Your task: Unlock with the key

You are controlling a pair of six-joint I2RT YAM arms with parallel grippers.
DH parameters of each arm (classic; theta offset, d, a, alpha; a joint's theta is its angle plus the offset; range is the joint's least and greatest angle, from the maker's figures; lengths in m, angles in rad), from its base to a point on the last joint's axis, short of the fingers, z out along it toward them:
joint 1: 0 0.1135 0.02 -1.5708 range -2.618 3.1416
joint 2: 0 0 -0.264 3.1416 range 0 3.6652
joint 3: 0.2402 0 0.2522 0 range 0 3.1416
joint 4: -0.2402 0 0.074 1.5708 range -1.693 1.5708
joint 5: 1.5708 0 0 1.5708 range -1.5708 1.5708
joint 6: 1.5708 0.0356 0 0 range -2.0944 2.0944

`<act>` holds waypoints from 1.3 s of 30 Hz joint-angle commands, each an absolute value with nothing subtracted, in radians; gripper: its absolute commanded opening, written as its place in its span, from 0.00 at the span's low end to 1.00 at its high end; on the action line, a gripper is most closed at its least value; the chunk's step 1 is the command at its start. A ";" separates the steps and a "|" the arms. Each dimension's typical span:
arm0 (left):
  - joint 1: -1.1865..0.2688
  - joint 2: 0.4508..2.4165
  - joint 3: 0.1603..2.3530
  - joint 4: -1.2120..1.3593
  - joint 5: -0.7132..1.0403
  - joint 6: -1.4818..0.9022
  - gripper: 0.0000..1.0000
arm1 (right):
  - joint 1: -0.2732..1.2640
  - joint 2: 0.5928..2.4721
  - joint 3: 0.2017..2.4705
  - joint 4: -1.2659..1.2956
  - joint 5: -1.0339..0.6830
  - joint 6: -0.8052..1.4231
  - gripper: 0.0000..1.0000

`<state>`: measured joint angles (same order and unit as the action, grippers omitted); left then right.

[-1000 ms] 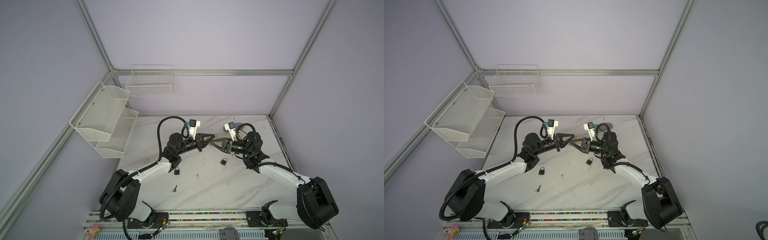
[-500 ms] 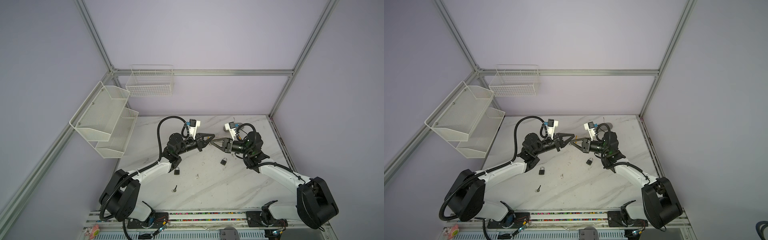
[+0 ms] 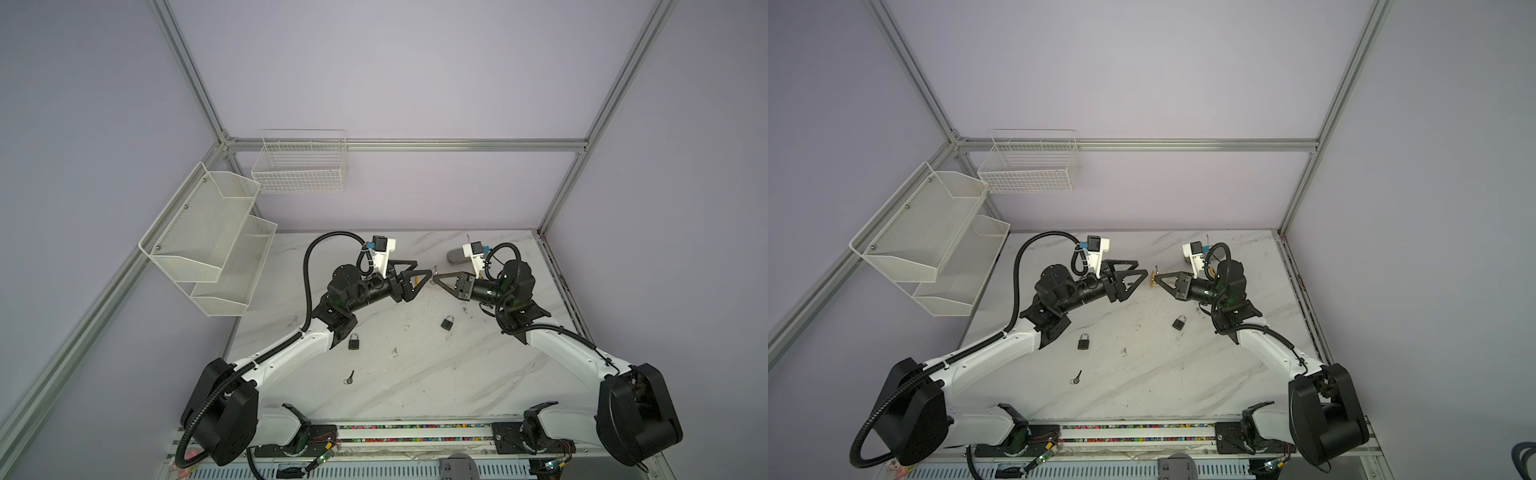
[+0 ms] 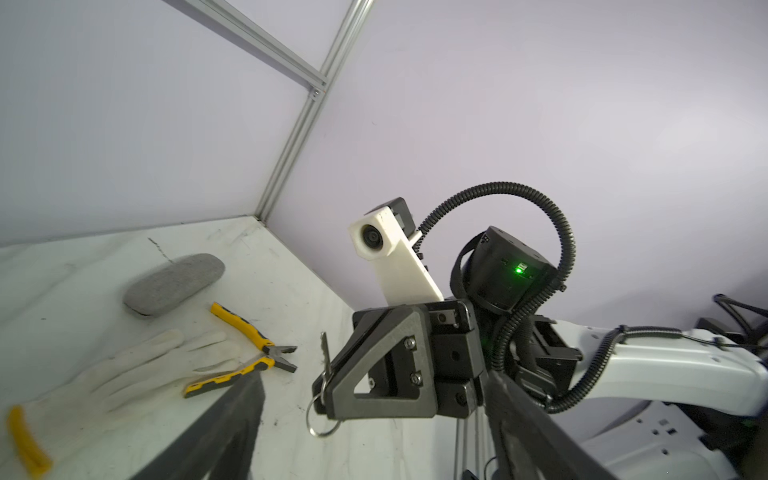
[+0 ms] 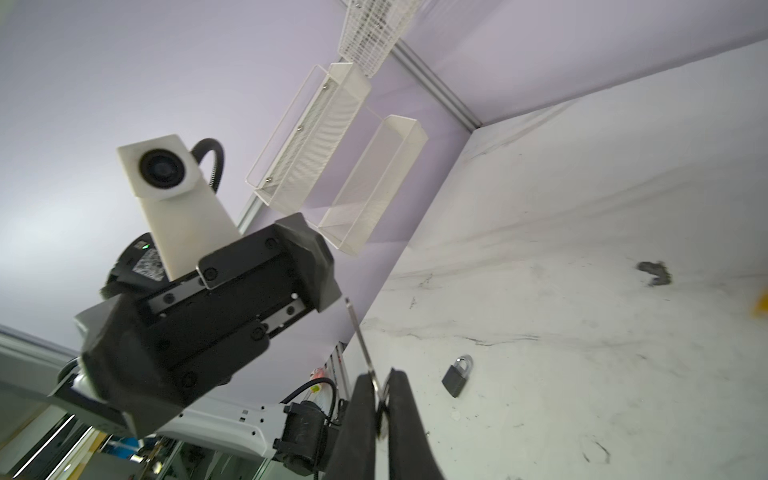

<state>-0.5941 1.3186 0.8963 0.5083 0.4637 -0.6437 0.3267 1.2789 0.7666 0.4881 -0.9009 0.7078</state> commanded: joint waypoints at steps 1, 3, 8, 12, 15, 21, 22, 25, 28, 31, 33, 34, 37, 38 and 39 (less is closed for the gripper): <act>-0.611 1.292 0.989 0.319 0.311 -0.581 0.92 | 0.292 1.236 0.802 0.231 -0.803 0.588 0.00; -0.626 1.298 1.008 0.213 0.248 -0.568 0.96 | 0.273 1.222 0.807 0.160 -0.772 0.557 0.00; -0.694 1.350 1.094 -0.067 0.077 -0.517 0.99 | 0.237 1.191 0.837 -0.048 -0.631 0.486 0.00; -0.763 1.448 1.146 -0.190 -0.004 -0.495 1.00 | 0.208 1.161 0.848 -0.170 -0.491 0.452 0.00; -0.813 1.538 1.216 -0.281 -0.058 -0.487 0.99 | 0.185 1.162 0.863 -0.216 -0.392 0.442 0.00; -0.900 1.763 1.441 -0.460 -0.126 -0.409 0.95 | 0.147 1.231 0.895 -0.211 -0.364 0.429 0.00; -0.911 1.798 1.476 -0.487 -0.144 -0.407 0.95 | 0.141 1.248 0.897 -0.208 -0.369 0.429 0.00; -0.940 1.911 1.583 -0.554 -0.166 -0.406 0.93 | 0.129 1.275 0.896 -0.202 -0.363 0.422 0.00; -0.960 2.009 1.683 -0.606 -0.178 -0.399 0.90 | 0.105 1.285 0.881 -0.188 -0.364 0.419 0.00; -0.963 2.083 1.742 -0.622 -0.168 -0.402 0.85 | 0.090 1.297 0.877 -0.186 -0.362 0.422 0.00; -0.963 2.121 1.777 -0.629 -0.164 -0.400 0.81 | 0.082 1.311 0.878 -0.186 -0.366 0.424 0.00; -0.963 2.141 1.800 -0.637 -0.166 -0.399 0.81 | 0.081 1.314 0.877 -0.186 -0.368 0.426 0.00; -0.963 2.200 1.862 -0.669 -0.176 -0.404 0.76 | 0.080 1.324 0.872 -0.181 -0.372 0.431 0.00; -0.963 2.217 1.883 -0.679 -0.179 -0.406 0.75 | 0.080 1.326 0.870 -0.180 -0.373 0.431 0.00; -0.963 2.233 1.902 -0.690 -0.183 -0.411 0.74 | 0.080 1.326 0.869 -0.178 -0.369 0.430 0.00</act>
<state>-0.9665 2.2150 1.7599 -0.6453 -0.1616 -0.4225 0.0841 1.3216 0.8768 -0.1764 -0.3782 0.4366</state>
